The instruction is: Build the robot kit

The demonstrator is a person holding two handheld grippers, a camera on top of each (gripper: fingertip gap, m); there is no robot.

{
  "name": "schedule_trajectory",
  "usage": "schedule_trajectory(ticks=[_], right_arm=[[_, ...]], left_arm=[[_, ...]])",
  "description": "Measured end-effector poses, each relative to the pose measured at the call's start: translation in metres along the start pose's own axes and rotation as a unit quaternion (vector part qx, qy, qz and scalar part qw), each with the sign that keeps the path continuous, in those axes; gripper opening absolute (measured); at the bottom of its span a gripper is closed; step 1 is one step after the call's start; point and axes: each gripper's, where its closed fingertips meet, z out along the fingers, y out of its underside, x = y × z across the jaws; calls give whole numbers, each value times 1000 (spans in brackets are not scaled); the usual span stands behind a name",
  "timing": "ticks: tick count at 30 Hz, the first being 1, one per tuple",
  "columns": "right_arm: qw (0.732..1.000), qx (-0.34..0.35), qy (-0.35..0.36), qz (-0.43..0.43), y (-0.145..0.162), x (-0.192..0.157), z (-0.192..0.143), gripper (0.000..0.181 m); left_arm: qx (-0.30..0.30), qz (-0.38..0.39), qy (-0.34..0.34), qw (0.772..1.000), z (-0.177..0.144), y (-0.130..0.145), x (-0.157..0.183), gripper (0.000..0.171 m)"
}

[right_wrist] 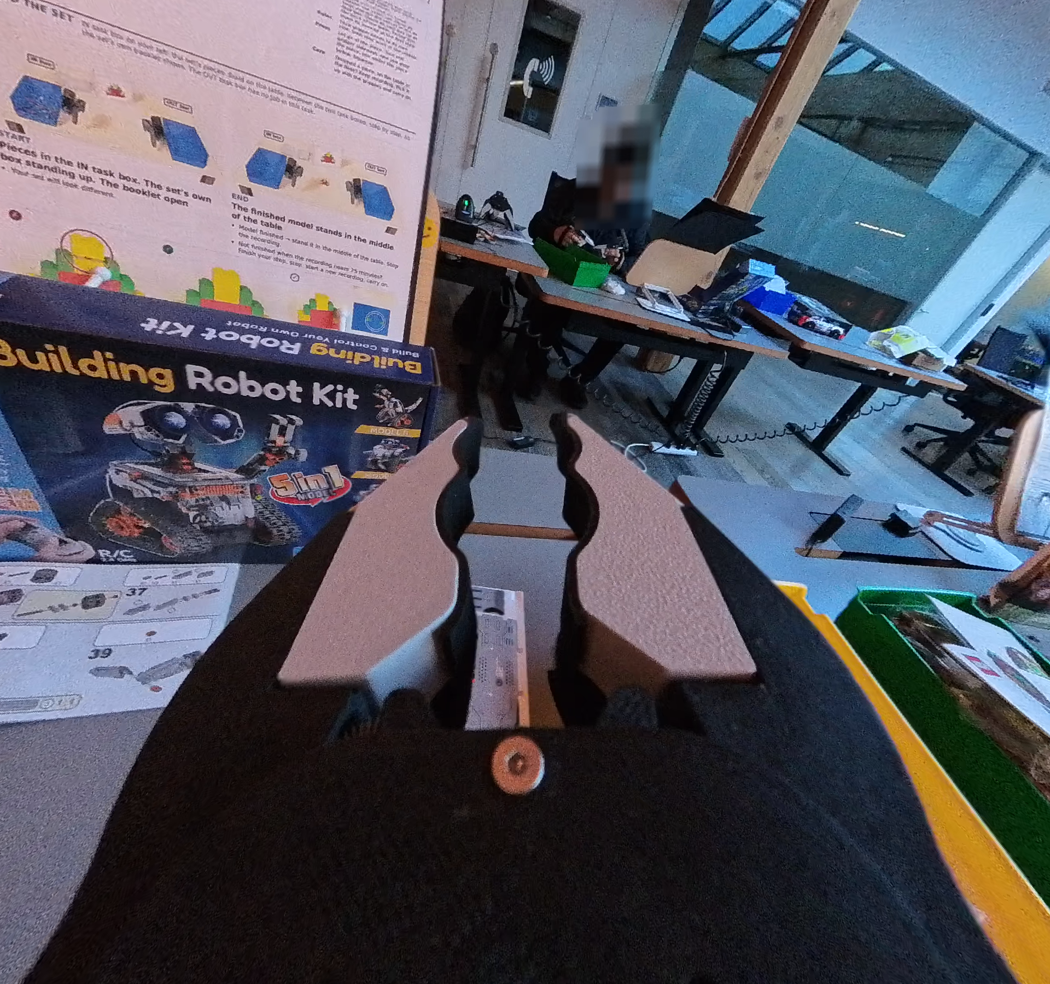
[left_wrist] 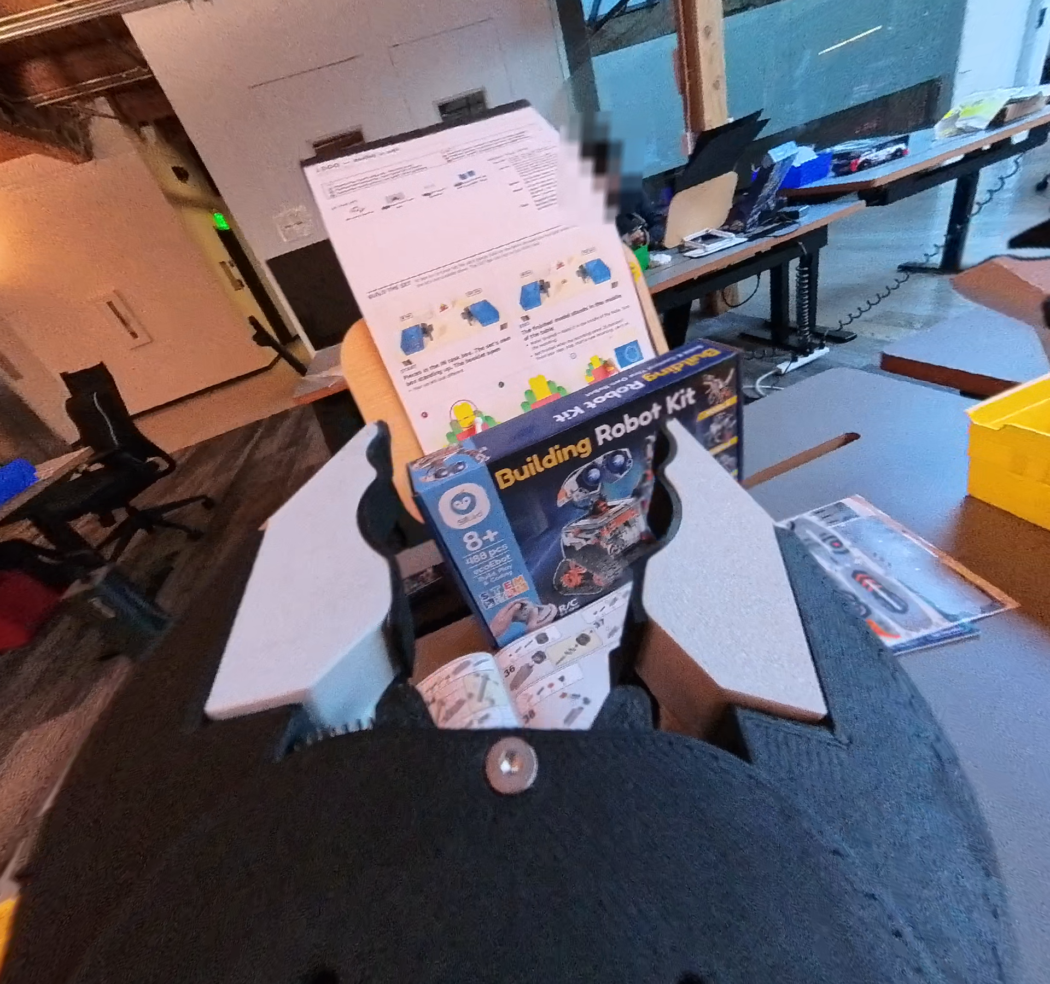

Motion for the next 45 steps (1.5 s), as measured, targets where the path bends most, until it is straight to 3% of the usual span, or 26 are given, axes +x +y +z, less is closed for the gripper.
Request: schedule_trajectory(ticks=[4,8,11,13,14,15,18,20,22,26,28,31,34,36,38,40,41,42,45], right_arm=[[999,2,-29,16,4,-10,12,27],[998,-2,-58,30,9,-21,22,28],[995,3,-93,40,10,-36,28,33],[986,33,-149,60,0,-56,25,35],[975,53,-205,72,-7,-73,19,34],[954,75,-279,84,-17,-95,7,35],[842,166,-500,116,-52,-155,-54,23],[782,180,-581,136,-63,-181,-85,19],[740,177,-636,131,-66,-205,-111,16],[714,174,-675,69,-66,-229,-151,18],[722,188,-664,39,-65,-234,-159,21],[751,139,-646,-14,-27,-257,-148,32],[788,76,-606,-82,50,-274,-121,35],[792,13,-607,-61,96,-286,-107,38],[782,-35,-623,-2,127,-303,-101,38],[754,-100,-648,38,157,-322,-105,39],[728,-122,-674,35,167,-331,-115,39],[710,-131,-692,22,175,-336,-122,39],[693,-82,-716,-23,181,-345,-128,44]], left_arm=[[-16,-15,-25,999,-16,1,-35,93],[-25,-7,-72,997,-56,5,-80,90],[-63,46,-167,983,-102,32,-129,87],[-109,54,-200,972,-135,68,-152,86],[-131,37,-196,971,-150,90,-157,83],[-148,9,-172,974,-163,112,-157,68],[-158,-123,-50,979,-193,169,-133,51],[-130,-173,18,976,-207,187,-119,40],[-113,-189,40,975,-212,205,-118,43],[-135,-154,101,974,-193,234,-112,79],[-140,-140,150,969,-179,238,-101,81],[-143,-127,180,965,-169,237,-90,74],[-121,-126,181,968,-170,234,-76,66],[-118,-118,188,968,-174,239,-60,60],[-122,-95,197,968,-180,249,-43,43],[-135,-72,189,970,-183,260,-32,53],[-137,-55,174,974,-184,264,-32,56],[-136,-36,157,977,-185,264,-34,56],[-152,-20,140,978,-183,265,-33,55]])
